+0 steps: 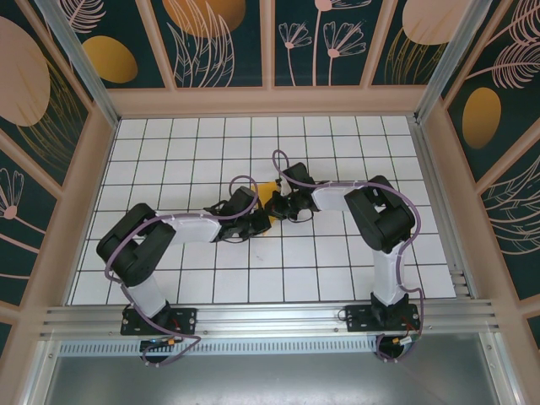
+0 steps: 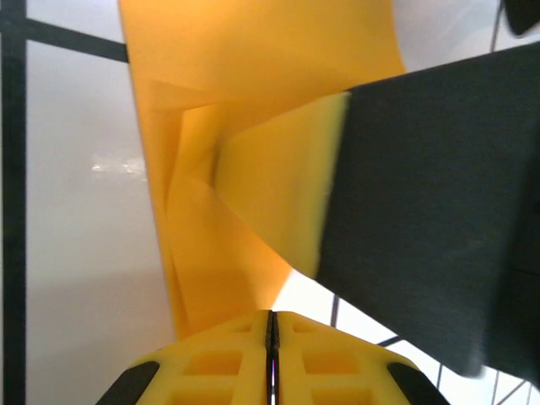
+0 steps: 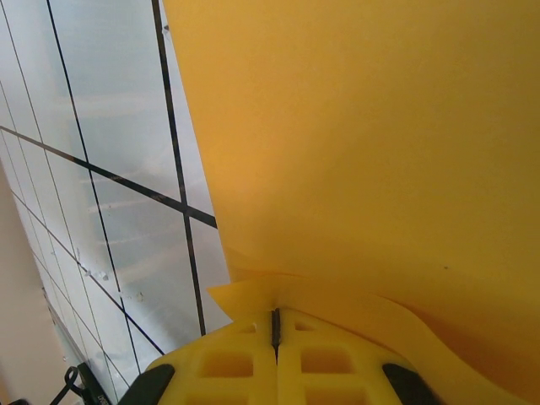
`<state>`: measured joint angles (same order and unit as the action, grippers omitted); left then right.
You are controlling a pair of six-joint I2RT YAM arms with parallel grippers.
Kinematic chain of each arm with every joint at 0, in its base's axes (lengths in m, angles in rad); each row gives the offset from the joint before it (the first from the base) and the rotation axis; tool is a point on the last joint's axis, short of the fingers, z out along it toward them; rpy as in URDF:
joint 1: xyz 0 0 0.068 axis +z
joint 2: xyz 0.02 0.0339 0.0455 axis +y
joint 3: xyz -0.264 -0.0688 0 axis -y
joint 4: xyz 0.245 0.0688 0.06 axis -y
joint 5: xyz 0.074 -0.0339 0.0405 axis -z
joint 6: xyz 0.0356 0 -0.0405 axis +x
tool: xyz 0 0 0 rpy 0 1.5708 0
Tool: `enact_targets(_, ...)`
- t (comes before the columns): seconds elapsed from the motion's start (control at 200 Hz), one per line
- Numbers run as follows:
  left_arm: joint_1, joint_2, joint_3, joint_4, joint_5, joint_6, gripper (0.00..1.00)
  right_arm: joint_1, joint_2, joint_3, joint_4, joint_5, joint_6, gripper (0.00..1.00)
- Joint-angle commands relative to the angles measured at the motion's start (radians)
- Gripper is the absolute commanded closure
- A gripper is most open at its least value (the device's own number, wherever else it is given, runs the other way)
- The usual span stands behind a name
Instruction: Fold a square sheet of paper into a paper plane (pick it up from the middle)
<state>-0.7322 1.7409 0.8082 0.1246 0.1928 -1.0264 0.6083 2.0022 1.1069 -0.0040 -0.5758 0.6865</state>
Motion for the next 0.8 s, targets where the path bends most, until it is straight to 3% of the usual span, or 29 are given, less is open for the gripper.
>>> enact_targets(0.0,0.006,0.031,0.032,-0.004,-0.013,-0.003,0.88,-0.001,0.049,0.001,-0.032,0.029,0.008,0.97)
enact_targets(0.615,0.005,0.044,-0.001,-0.099,-0.055,-0.002,0.91,-0.056,-0.100,0.049,-0.057,0.036,-0.036,0.90)
enact_targets(0.796,0.006,0.049,-0.003,-0.094,-0.053,-0.007,0.95,-0.056,-0.121,-0.016,-0.070,0.038,-0.064,0.97)
